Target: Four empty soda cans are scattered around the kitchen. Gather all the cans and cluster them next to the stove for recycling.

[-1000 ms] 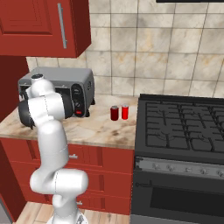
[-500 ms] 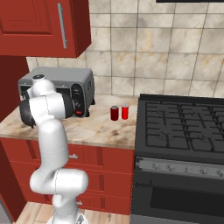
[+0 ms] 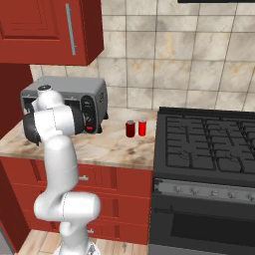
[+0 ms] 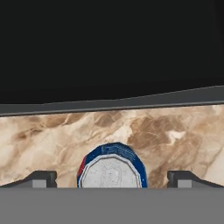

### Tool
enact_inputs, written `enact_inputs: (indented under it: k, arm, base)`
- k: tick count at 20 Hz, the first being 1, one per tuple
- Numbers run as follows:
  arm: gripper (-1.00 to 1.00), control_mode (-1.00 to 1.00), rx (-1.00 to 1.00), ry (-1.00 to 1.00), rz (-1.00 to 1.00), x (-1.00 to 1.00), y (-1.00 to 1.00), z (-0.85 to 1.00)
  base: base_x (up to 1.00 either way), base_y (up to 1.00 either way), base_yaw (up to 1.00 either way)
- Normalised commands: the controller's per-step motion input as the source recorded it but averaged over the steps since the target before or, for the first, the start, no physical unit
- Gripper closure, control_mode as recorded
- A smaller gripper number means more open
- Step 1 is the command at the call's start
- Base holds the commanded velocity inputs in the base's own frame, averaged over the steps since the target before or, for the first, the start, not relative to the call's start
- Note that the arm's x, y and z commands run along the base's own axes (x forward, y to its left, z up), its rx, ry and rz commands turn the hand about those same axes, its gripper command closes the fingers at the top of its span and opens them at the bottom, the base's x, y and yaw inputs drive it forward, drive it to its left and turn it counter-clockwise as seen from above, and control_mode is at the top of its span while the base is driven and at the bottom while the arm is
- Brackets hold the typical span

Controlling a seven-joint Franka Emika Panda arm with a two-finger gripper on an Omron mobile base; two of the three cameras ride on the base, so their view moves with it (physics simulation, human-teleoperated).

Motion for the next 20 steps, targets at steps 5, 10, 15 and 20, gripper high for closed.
enact_inputs:
  k: [5, 10, 15, 20]
  arm:
    - [-1.00, -1.00, 0.00, 0.00, -0.01, 0.00, 0.00, -0.08]
    - [-1.00, -1.00, 0.00, 0.00, -0.01, 0.00, 0.00, -0.09]
    - [-1.00, -1.00, 0.00, 0.00, -0.01, 0.00, 0.00, -0.08]
    - [-1.00, -1.00, 0.00, 0.00, -0.01, 0.00, 0.02, -0.09]
  base:
    - [0.00, 0.00, 0.00]
    - [0.00, 0.00, 0.00]
    - [0.00, 0.00, 0.00]
    - [0.00, 0.00, 0.00]
